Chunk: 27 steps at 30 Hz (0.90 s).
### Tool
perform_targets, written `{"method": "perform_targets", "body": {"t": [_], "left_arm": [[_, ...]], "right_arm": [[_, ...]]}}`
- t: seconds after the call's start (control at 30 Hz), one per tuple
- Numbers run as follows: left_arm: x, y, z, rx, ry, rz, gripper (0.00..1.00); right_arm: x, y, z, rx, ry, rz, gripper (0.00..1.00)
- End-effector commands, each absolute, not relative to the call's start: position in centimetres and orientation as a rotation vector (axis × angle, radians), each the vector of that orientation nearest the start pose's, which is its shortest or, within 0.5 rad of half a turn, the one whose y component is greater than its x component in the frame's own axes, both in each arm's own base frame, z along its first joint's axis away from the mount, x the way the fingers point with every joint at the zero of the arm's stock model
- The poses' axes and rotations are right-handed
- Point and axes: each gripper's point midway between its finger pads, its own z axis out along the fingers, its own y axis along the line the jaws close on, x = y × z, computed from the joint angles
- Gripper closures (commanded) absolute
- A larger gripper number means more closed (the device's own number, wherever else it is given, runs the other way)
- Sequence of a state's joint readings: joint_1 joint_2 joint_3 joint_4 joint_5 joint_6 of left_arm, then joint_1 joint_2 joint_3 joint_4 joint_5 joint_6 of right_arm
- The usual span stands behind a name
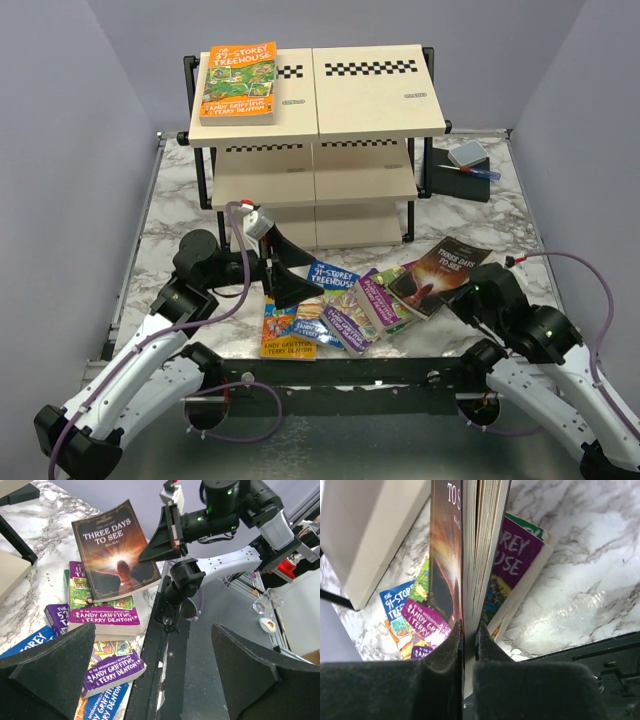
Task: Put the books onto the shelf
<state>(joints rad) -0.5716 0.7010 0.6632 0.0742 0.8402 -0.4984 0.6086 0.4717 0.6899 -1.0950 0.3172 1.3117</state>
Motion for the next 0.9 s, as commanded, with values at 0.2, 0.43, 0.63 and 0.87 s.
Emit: {"method": "perform_targets", "body": {"t": [0.2,0.43,0.63,0.87], "left_arm": [[14.5,-25.7,30.2,0.655,1.631,-1.443,0.01],[15.2,-26.0,30.6,0.574,1.677,-1.479,0.01],[15.4,-26.3,30.8,0.522,1.697,-1.525,0.01],[15.5,-26.7,31.0,0.474,1.709,-1.593,0.01]], "right_arm": [[16.3,9.7,23.1,0.517,2.134,0.616,1.0],[15.9,13.7,28.4,0.178,2.042,0.845,0.99],[14.1,17.7,31.8,-0.146,1.98,1.053,0.99],[12.7,20.7,34.5,-0.362,1.883,1.239,0.99]]}}
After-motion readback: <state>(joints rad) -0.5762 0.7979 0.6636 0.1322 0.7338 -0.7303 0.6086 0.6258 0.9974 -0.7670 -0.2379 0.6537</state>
